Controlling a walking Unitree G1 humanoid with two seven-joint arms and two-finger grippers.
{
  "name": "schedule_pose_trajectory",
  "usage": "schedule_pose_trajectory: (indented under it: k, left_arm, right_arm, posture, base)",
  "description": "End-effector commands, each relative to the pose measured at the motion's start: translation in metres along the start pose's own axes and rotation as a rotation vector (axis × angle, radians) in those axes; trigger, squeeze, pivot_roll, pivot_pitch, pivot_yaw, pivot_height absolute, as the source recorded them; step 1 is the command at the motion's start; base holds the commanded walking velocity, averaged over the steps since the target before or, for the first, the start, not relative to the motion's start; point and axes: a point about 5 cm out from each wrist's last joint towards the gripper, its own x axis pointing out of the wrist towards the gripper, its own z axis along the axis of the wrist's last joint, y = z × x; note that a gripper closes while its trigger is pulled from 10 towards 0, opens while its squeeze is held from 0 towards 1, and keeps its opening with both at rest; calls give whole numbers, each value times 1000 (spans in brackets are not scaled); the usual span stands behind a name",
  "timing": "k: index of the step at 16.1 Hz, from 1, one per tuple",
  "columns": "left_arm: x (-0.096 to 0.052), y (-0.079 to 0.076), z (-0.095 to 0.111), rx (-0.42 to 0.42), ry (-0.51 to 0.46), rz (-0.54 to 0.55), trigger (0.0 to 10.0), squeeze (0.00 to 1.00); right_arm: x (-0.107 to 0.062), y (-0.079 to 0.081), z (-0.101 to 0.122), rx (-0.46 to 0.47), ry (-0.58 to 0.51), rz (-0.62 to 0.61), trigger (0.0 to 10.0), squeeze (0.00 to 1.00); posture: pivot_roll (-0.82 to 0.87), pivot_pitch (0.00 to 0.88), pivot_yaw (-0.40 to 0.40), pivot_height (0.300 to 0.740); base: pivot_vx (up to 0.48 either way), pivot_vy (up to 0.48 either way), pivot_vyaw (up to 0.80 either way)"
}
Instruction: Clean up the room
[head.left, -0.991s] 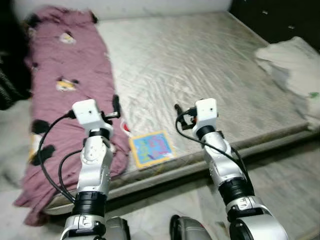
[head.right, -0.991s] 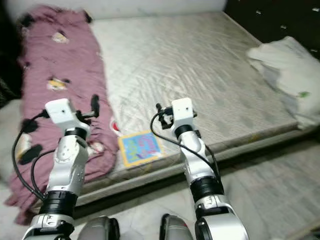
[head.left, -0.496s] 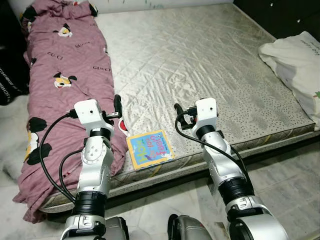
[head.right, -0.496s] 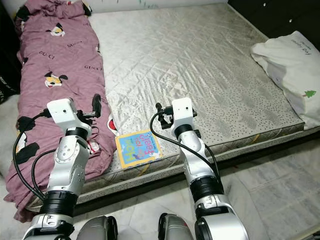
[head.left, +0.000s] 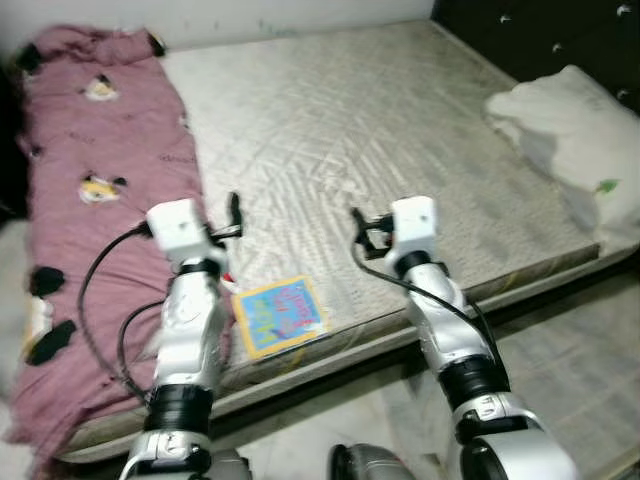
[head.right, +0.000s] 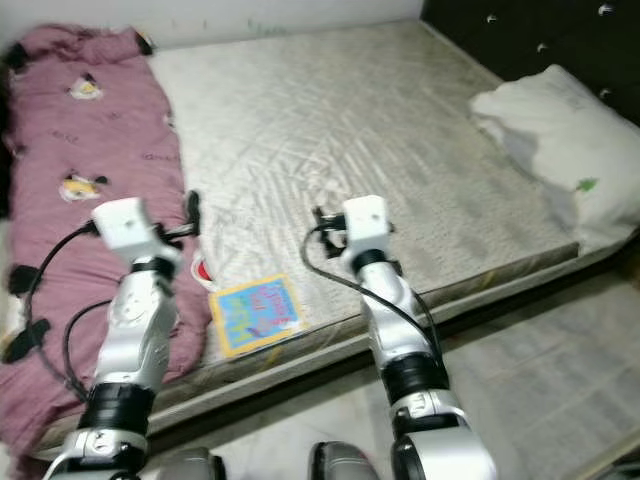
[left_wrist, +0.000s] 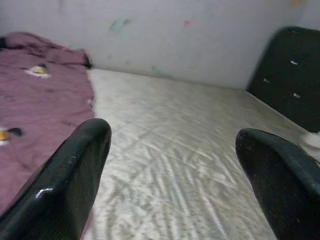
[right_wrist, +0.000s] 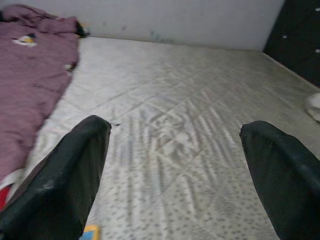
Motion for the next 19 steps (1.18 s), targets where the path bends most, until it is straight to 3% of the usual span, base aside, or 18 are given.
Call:
schedule_pose_trajectory:
  k: [1, 11, 14, 16, 18, 19]
  left_arm:
    - [0, 6, 0, 9, 6, 15, 10000, 0]
    - [1, 9, -4, 20, 39, 57, 10000, 0]
    - [-1, 10, -9, 40, 95, 70, 10000, 0]
    - [-5, 12, -8, 51, 101, 66, 10000, 0]
    - [-26, 32, 1, 116, 50, 101, 10000, 0]
    - [-29, 36, 0, 131, 47, 107, 10000, 0]
  right_arm:
    - [1, 5, 0, 17, 5, 9, 10000, 0]
    - [2, 4, 2, 20, 0, 5, 10000, 0]
    - [-3, -12, 13, 38, -46, -56, 10000, 0]
    - [-8, -19, 16, 36, -60, -76, 10000, 0]
    - [-22, -27, 5, 17, -63, -84, 10000, 0]
    - [-23, -28, 3, 15, -60, -84, 10000, 0]
  posture:
    - [20, 90, -38, 740]
    - [21, 90, -39, 740]
    - [-1, 95, -23, 740]
    - [3, 94, -30, 740]
    - [39, 104, -24, 740]
    - [39, 104, -24, 740]
  base:
    - [0, 0, 0]
    - [0, 0, 0]
    - [0, 0, 0]
    - [0, 0, 0]
    - [0, 0, 0]
    - [0, 0, 0]
